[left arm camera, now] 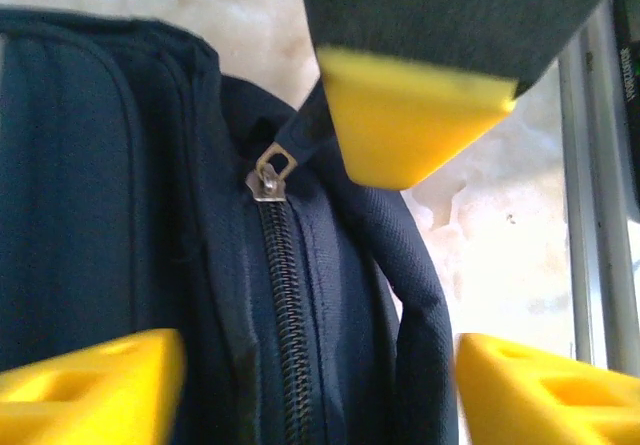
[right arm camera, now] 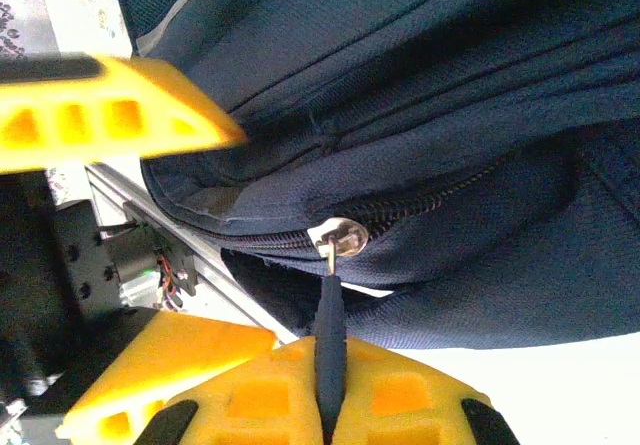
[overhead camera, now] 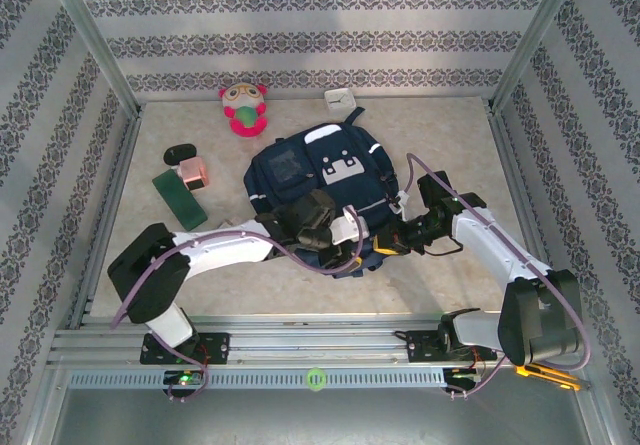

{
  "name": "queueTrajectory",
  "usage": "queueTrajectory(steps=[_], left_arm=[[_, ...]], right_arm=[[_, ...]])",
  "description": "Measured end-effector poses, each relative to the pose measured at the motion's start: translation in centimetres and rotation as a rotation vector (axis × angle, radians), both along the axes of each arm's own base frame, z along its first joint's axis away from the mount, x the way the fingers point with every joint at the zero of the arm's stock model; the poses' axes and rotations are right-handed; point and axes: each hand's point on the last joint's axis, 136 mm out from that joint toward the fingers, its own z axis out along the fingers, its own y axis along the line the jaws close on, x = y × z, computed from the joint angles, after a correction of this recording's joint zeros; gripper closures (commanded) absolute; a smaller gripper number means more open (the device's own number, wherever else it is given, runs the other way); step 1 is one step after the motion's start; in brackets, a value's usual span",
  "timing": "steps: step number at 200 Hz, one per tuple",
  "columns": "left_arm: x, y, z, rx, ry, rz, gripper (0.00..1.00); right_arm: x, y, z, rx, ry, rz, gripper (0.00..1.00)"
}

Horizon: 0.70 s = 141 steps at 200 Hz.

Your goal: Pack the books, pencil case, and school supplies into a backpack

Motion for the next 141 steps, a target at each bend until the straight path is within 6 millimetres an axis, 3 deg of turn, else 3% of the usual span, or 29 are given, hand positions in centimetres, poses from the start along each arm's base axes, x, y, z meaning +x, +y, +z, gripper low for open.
queueTrajectory(steps=[8, 24, 43, 79, 114, 130, 141], left_arm=[[0.0, -0.1, -0.3, 0.007, -0.001, 0.004, 0.59], [0.0, -0.1, -0.3, 0.008, -0.011, -0.002, 0.86], [-0.2, 0.2, -0.1, 0.008, -0.055, -0.032, 0.97], [-1.5, 2.2, 1.1, 0.0, -0.164, -0.118, 1.0], [-1.8, 5.5, 1.8, 0.009, -0.209, -0.15, 1.0], [-1.8, 7.2, 1.7, 0.029, -0.207, -0.149, 0.97], [-1.8, 8.2, 1.7, 0.041, -0.207, -0.145, 0.9]], right_arm=[[0.1, 0.0, 0.0, -0.003, -0.003, -0.001, 1.0], [0.3, -0.2, 0.1, -0.007, -0.005, -0.009, 1.0], [0.8, -0.8, 0.2, -0.002, -0.002, -0.043, 1.0], [2.3, -2.5, 0.4, 0.023, 0.021, -0.124, 1.0], [3.3, -2.6, 0.4, 0.051, 0.04, -0.125, 1.0], [3.4, -2.5, 0.4, 0.054, 0.033, -0.124, 1.0], [3.5, -2.4, 0.5, 0.059, 0.024, -0.12, 1.0]])
